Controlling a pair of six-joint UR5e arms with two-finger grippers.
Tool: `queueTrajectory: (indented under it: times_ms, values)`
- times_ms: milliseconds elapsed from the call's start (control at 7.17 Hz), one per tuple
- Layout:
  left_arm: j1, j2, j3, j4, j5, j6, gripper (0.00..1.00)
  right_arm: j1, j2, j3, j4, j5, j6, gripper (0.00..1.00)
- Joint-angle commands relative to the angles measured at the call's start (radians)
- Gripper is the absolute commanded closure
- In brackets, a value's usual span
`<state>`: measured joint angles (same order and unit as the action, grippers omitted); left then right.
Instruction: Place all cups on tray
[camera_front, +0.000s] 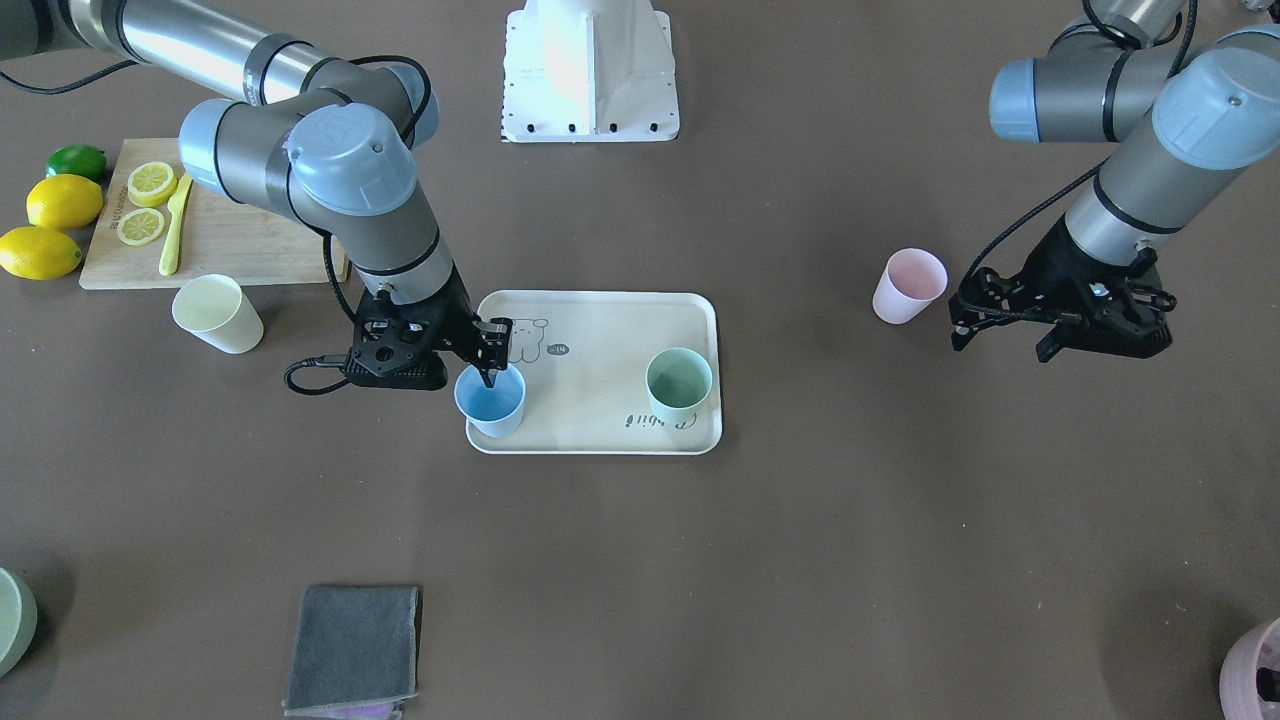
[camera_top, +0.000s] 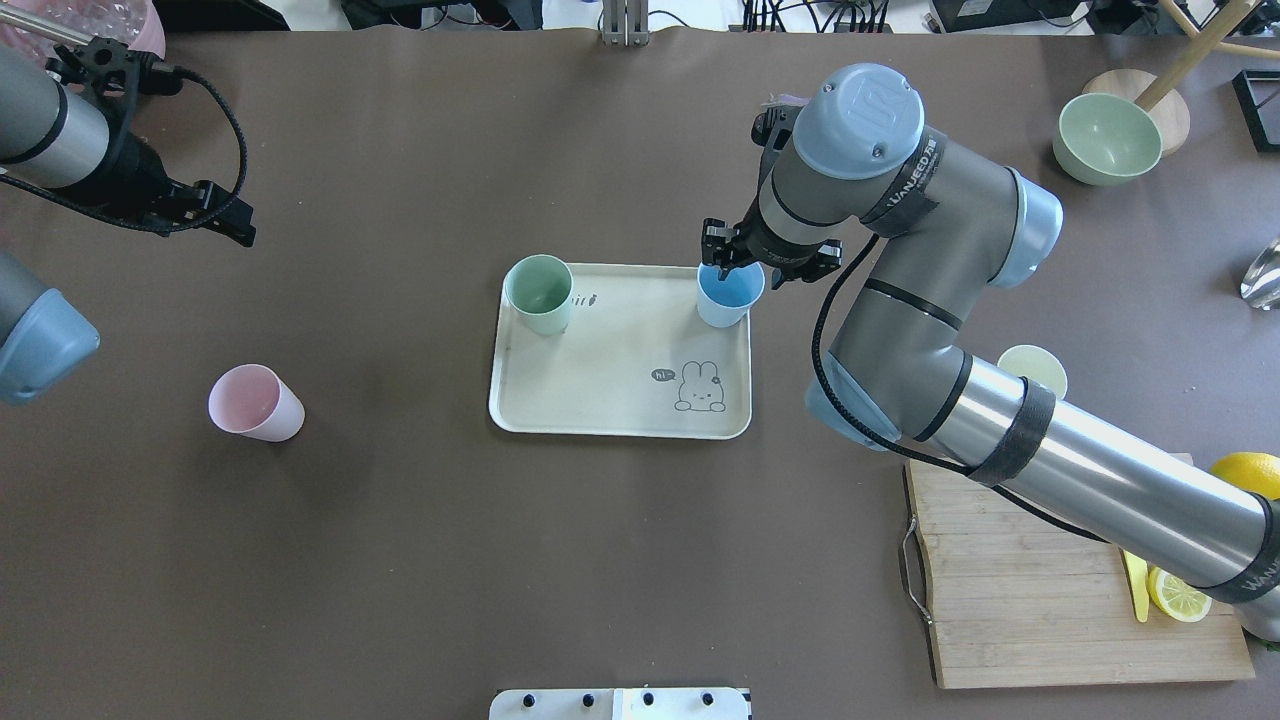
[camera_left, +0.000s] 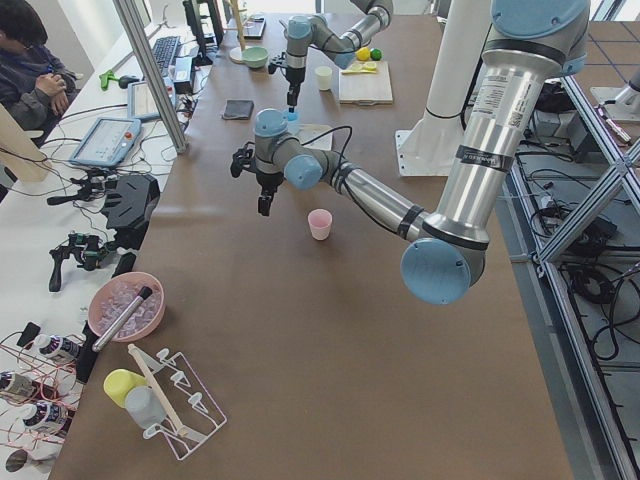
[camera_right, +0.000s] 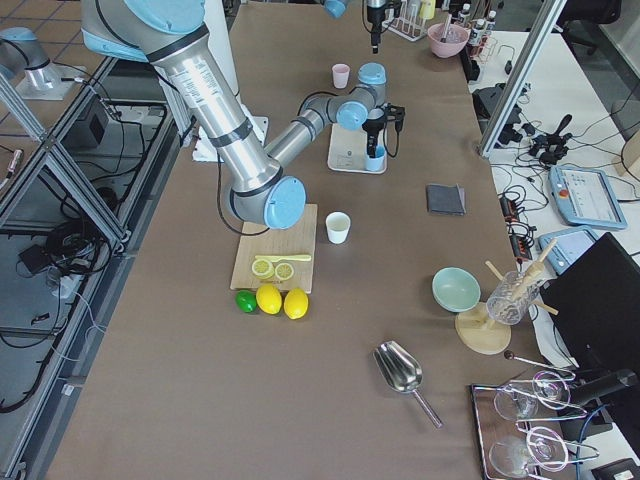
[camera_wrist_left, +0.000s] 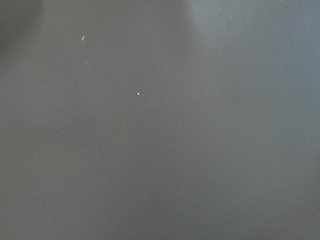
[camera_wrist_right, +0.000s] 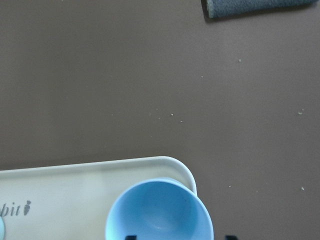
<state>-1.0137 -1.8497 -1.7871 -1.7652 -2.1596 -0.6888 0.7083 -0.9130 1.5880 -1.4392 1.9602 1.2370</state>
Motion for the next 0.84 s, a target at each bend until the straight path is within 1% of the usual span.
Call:
queueTrajectory:
  times_ms: [0,140,279,419,558,698]
  values:
    - [0.003,0.064,-0.006,-0.048,0.001,-0.012,0.01,0.049,-0.001,0.023,-0.003,0.02,-0.005,0.0]
    - [0.013,0.129,-0.008,-0.125,0.001,-0.02,0.01,0.087,-0.006,0.027,-0.004,0.057,-0.028,0.0]
    - [0.026,0.197,-0.009,-0.225,0.001,-0.094,0.01,0.124,-0.013,0.029,-0.035,0.078,-0.103,0.0]
    - [0.079,0.237,-0.011,-0.308,0.001,-0.18,0.01,0.172,-0.023,0.046,-0.084,0.106,-0.184,0.0]
    - [0.128,0.241,-0.015,-0.33,0.003,-0.233,0.02,0.219,-0.064,0.088,-0.116,0.135,-0.268,0.0]
    - [0.168,0.254,-0.034,-0.345,0.004,-0.279,0.01,0.277,-0.116,0.114,-0.118,0.182,-0.366,0.0]
